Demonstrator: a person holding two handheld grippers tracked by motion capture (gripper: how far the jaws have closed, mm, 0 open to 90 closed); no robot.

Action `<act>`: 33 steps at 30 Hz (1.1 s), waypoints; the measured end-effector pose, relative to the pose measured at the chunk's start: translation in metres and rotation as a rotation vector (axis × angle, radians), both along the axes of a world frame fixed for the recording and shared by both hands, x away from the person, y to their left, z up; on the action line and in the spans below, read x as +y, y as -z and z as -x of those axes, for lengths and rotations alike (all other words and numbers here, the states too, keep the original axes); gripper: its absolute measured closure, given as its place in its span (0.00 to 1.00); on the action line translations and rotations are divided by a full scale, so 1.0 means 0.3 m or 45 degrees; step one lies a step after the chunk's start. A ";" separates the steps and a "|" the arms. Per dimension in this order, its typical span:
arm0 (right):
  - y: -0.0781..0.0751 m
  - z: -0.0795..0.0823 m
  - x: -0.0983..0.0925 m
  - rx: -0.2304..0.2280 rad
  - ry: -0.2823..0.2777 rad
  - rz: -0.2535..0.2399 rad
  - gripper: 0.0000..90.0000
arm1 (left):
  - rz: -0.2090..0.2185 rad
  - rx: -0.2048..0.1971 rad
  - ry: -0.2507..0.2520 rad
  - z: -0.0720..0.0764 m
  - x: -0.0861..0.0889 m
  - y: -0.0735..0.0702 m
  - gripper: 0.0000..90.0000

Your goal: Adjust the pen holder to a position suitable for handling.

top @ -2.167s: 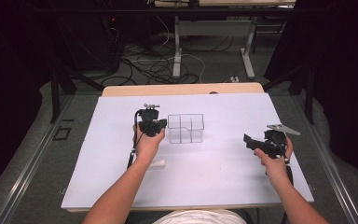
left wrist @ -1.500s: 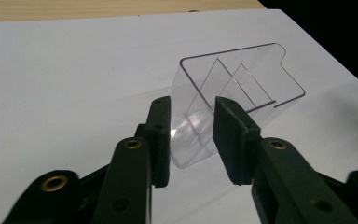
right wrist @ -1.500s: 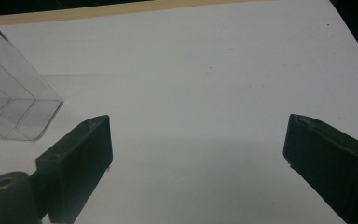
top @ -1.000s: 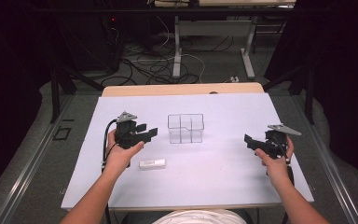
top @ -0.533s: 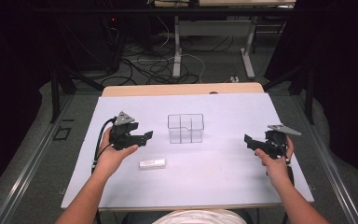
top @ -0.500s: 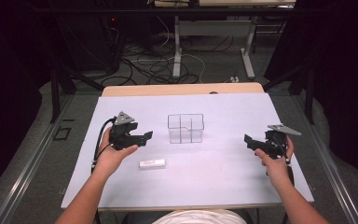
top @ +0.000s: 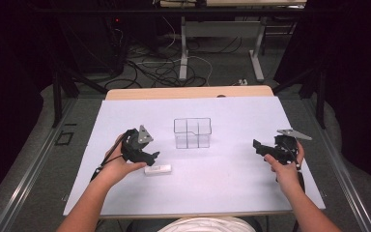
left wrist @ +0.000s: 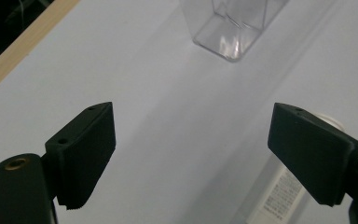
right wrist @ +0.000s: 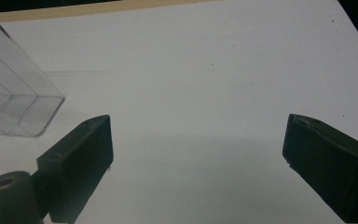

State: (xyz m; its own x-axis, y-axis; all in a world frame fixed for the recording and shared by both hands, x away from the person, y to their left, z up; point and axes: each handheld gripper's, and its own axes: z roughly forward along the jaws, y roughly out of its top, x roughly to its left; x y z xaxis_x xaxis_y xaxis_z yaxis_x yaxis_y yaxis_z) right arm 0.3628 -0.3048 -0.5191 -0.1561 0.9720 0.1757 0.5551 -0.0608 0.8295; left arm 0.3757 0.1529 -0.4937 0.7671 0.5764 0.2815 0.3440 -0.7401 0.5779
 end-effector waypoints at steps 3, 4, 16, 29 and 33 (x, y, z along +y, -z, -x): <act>0.000 0.001 0.001 0.005 -0.003 -0.006 0.09 | -0.072 0.028 0.072 0.005 -0.010 0.013 0.19; 0.000 0.000 0.001 0.005 -0.005 -0.005 0.09 | -0.076 0.027 0.089 0.007 -0.011 0.018 0.20; 0.003 -0.001 0.006 0.018 -0.009 -0.003 0.09 | -0.200 0.168 0.396 0.032 -0.004 0.008 0.35; 0.006 -0.002 0.007 0.013 -0.024 0.013 0.09 | -0.252 0.276 0.472 0.010 0.006 0.064 0.42; 0.007 -0.005 0.007 0.020 -0.019 0.007 0.09 | -0.251 0.305 0.491 0.006 -0.002 0.072 0.47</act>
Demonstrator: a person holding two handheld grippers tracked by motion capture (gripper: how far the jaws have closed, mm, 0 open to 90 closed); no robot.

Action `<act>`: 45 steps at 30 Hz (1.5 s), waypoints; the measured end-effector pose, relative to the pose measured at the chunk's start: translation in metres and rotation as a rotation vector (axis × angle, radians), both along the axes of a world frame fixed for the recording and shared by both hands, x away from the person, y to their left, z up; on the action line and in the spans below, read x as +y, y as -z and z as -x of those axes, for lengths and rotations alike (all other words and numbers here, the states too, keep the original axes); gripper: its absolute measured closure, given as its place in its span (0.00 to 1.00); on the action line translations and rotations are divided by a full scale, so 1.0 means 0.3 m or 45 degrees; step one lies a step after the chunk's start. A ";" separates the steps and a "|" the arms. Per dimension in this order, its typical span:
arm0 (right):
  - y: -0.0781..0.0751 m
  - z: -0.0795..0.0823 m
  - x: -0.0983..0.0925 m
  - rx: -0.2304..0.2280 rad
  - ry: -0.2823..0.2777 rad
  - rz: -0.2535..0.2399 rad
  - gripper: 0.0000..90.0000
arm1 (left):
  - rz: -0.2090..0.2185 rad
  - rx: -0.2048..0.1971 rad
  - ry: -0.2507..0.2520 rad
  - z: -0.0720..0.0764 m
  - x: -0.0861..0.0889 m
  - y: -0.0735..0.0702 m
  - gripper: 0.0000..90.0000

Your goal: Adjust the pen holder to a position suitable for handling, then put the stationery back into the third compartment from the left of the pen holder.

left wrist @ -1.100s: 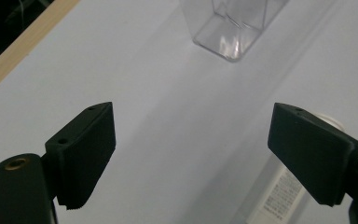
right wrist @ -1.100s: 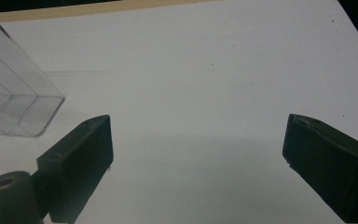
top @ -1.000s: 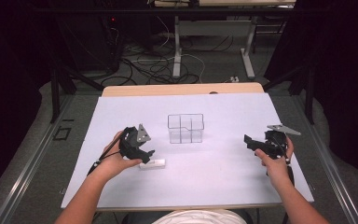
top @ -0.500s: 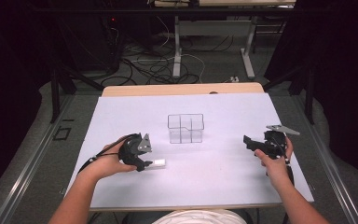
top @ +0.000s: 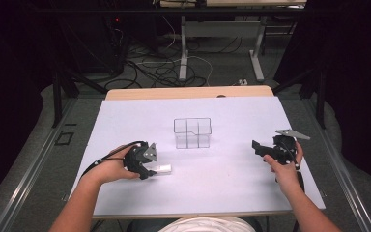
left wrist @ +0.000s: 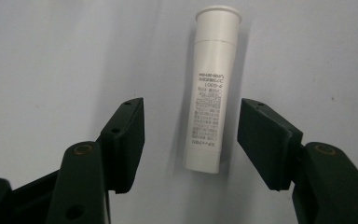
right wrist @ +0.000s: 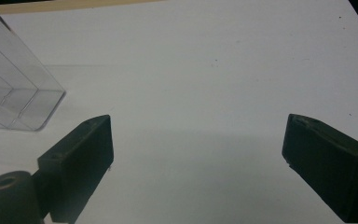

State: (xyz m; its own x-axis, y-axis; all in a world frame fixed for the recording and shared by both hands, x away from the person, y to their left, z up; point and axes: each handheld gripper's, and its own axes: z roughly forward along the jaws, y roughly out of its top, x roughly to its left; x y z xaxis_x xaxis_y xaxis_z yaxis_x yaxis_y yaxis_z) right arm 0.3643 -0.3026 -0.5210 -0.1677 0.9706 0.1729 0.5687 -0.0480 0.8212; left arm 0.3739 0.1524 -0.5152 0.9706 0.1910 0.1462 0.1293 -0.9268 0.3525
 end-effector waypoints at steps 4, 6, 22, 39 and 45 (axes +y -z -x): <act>0.005 -0.002 0.000 0.007 0.000 0.002 0.09 | -0.044 0.017 0.024 -0.004 -0.015 0.011 0.53; 0.008 -0.001 0.000 0.013 0.001 0.005 0.09 | -0.056 0.024 0.045 -0.004 -0.022 0.020 0.54; 0.002 0.005 -0.001 0.001 -0.007 0.011 0.09 | -0.130 0.073 0.045 -0.008 -0.021 0.035 0.74; 0.005 0.004 -0.004 0.007 -0.009 0.014 0.09 | -0.148 0.046 0.092 -0.005 -0.028 0.035 0.79; 0.005 0.004 -0.002 0.014 -0.002 0.002 0.09 | -0.145 0.045 0.085 -0.006 -0.029 0.035 0.79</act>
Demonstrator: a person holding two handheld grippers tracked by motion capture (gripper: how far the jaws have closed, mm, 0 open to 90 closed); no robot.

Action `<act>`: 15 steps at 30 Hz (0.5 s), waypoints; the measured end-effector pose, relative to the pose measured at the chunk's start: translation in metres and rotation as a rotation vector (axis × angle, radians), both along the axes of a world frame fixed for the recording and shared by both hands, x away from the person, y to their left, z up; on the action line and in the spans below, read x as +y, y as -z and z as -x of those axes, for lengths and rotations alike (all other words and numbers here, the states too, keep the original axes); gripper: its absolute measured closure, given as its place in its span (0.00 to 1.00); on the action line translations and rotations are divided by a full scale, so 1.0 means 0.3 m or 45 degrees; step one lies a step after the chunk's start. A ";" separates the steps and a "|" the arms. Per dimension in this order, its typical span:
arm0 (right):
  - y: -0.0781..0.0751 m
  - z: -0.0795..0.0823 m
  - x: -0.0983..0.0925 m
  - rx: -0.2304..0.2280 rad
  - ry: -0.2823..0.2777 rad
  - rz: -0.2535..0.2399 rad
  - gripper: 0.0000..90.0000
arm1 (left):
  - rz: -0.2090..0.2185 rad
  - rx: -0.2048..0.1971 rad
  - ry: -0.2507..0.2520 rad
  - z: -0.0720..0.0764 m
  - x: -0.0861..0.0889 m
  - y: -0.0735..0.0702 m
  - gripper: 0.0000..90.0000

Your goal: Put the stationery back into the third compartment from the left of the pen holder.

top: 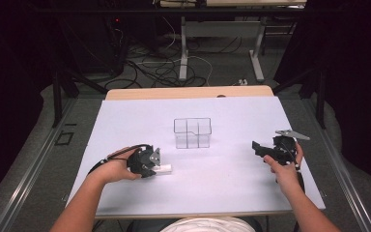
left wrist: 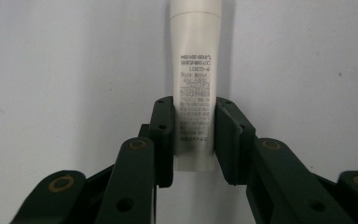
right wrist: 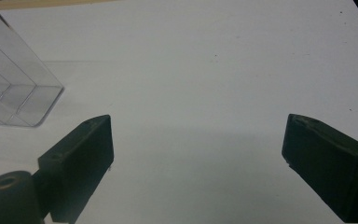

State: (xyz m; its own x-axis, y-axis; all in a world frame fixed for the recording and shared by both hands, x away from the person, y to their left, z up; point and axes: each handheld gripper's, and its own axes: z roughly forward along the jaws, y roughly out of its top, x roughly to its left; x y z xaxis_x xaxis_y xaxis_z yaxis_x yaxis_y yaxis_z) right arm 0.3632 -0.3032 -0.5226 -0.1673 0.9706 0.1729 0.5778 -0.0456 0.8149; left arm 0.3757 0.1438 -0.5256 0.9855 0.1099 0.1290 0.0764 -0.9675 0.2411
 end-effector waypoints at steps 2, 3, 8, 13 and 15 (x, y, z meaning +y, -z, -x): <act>0.000 0.000 -0.001 0.000 -0.001 -0.001 0.09 | -0.001 0.002 0.000 0.000 0.000 -0.001 0.79; 0.000 0.000 -0.001 0.000 0.000 -0.001 0.09 | 0.004 0.008 -0.009 0.000 0.000 -0.001 0.79; -0.001 0.001 -0.004 -0.003 -0.002 0.002 0.09 | 0.018 0.013 -0.037 -0.004 0.001 -0.003 0.79; -0.002 0.003 -0.008 -0.008 -0.002 0.003 0.09 | 0.102 0.027 -0.095 -0.013 0.012 -0.024 0.79; -0.002 0.003 -0.009 -0.015 -0.005 0.007 0.09 | 0.146 0.025 -0.129 -0.012 0.015 -0.031 0.79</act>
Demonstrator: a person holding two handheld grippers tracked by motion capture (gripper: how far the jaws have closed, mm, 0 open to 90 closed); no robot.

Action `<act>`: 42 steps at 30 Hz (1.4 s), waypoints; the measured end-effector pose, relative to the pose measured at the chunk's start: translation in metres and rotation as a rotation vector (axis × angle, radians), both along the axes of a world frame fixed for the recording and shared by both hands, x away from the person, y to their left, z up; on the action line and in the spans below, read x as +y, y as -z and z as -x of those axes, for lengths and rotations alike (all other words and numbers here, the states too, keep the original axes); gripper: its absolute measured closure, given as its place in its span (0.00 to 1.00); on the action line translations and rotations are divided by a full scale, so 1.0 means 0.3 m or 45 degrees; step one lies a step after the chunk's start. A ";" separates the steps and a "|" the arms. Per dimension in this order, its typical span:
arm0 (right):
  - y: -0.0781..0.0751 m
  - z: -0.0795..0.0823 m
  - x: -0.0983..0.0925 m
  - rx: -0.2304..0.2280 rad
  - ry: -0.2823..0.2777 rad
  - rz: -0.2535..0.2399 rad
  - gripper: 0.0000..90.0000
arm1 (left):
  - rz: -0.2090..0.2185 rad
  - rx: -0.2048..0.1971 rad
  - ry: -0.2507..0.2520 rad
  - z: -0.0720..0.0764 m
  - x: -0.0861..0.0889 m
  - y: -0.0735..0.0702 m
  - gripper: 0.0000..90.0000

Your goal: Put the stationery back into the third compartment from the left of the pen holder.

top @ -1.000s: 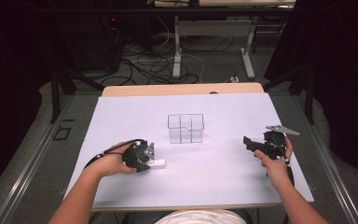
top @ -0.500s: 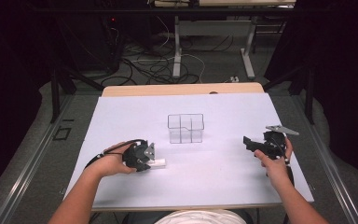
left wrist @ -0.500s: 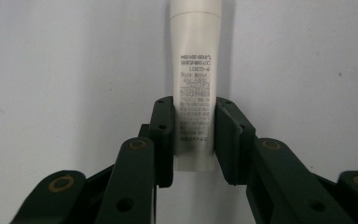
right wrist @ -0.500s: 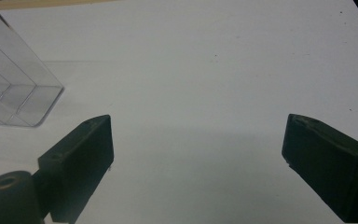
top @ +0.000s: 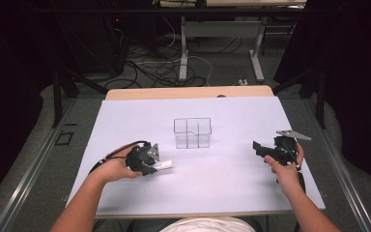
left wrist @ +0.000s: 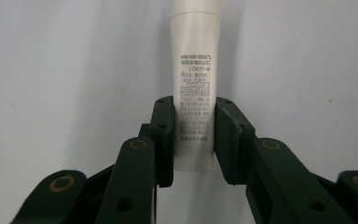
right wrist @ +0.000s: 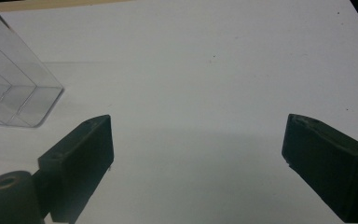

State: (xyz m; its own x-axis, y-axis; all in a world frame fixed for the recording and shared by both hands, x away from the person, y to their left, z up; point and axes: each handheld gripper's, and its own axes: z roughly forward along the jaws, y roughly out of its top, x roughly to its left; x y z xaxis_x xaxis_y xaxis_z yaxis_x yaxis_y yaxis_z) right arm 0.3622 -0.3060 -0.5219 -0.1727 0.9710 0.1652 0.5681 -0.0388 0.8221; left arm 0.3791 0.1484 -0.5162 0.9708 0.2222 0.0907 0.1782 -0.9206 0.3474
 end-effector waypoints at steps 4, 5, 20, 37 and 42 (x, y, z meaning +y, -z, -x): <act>-0.001 0.001 0.007 0.004 0.002 -0.007 0.09 | 0.141 0.017 -0.073 0.000 0.012 -0.016 0.79; -0.002 0.002 0.011 0.007 0.004 -0.010 0.09 | 0.162 0.016 -0.090 0.000 0.012 -0.020 0.79; -0.033 0.009 0.080 -0.001 -0.118 -0.054 0.09 | 0.564 0.051 -0.354 0.003 0.005 -0.067 0.79; -0.128 0.026 0.246 -0.098 -0.240 -0.141 0.12 | 0.957 -0.172 -0.723 0.047 -0.013 -0.152 0.79; -0.150 0.030 0.336 -0.094 -0.292 -0.273 0.17 | 0.991 -0.190 -0.768 0.069 -0.050 -0.134 0.79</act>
State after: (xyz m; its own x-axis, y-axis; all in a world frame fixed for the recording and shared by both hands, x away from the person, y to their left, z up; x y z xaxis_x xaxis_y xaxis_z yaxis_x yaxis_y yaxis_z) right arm 0.3532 -0.2051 -0.4770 -0.4023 0.8497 0.3409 0.5209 -0.0938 0.8484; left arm 0.3585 0.1333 -0.4759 0.6661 0.7242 -0.1782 0.4468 -0.1962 0.8729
